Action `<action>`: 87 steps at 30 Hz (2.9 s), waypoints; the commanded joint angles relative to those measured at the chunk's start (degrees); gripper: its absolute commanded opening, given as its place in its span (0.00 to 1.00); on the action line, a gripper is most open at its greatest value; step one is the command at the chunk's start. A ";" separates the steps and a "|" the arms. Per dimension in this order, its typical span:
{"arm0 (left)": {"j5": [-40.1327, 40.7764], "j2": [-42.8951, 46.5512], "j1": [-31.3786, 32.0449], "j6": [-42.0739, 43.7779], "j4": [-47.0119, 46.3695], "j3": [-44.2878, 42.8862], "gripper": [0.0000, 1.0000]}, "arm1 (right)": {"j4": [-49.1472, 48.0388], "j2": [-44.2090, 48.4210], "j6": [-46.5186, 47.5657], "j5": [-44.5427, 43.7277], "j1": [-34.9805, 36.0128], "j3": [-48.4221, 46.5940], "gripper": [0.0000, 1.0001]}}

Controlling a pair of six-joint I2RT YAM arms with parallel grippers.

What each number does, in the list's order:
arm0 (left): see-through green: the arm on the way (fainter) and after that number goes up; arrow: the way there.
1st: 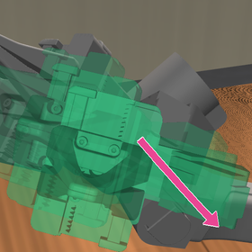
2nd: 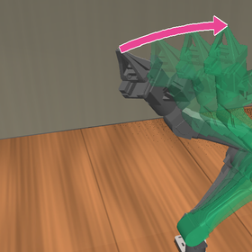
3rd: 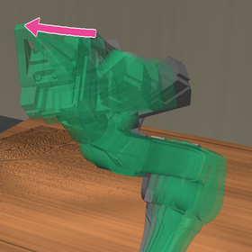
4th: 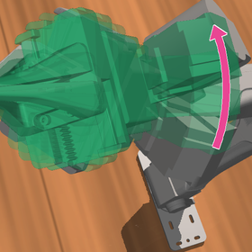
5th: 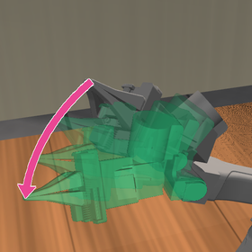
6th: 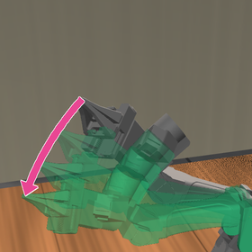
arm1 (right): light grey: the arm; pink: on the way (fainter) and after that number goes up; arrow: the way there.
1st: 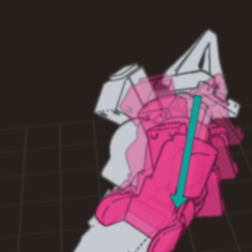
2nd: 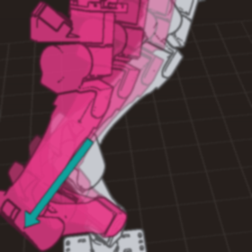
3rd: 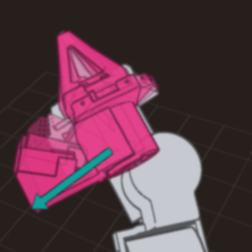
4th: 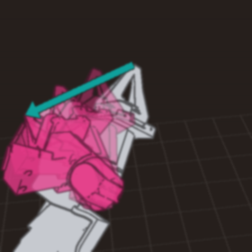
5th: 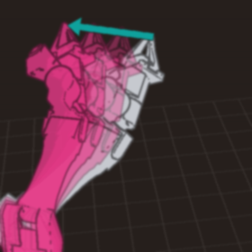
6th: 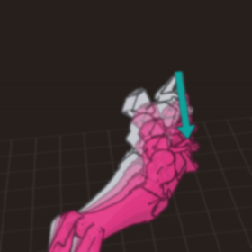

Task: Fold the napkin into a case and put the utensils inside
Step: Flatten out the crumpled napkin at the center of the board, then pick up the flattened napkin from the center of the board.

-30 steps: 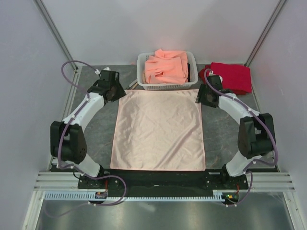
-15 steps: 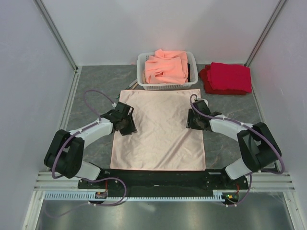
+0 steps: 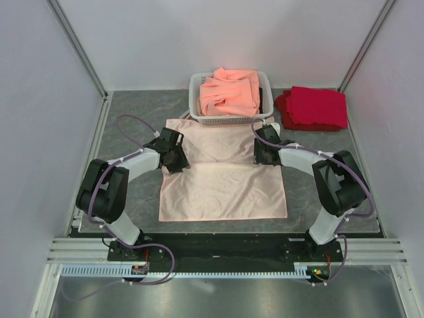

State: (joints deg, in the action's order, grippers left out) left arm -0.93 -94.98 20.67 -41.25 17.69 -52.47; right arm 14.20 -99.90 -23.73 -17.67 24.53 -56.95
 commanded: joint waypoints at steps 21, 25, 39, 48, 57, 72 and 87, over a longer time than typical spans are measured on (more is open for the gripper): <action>9.63 36.88 -0.63 -20.09 34.42 10.02 0.56 | 36.43 49.00 -38.58 5.72 -0.54 24.51 0.57; 9.37 37.67 -1.06 -22.11 36.36 10.45 0.58 | 38.71 49.45 -40.26 4.31 -0.54 23.03 0.53; -13.29 25.82 -1.24 -11.40 11.34 14.77 0.32 | 31.86 36.71 -29.19 -0.43 -0.54 19.42 0.30; -18.05 18.61 -1.15 -12.80 -4.24 13.81 0.29 | 12.18 31.36 -11.88 9.13 -0.54 13.55 0.42; -17.97 5.61 -1.42 -11.39 -10.57 9.23 0.30 | 9.10 11.76 -2.38 7.66 -0.63 1.85 0.52; -17.35 -4.34 -5.20 -9.11 -9.62 -0.26 0.33 | 9.79 -5.57 4.39 1.07 -3.18 -14.67 0.61; -5.09 33.08 -3.79 -12.24 16.56 15.98 0.46 | 32.54 31.39 -15.38 9.24 -11.44 7.89 0.88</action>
State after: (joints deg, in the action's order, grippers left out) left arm -15.66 -69.19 16.88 -51.55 19.88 -41.36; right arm 38.48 -77.19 -32.29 -13.52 16.32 -58.35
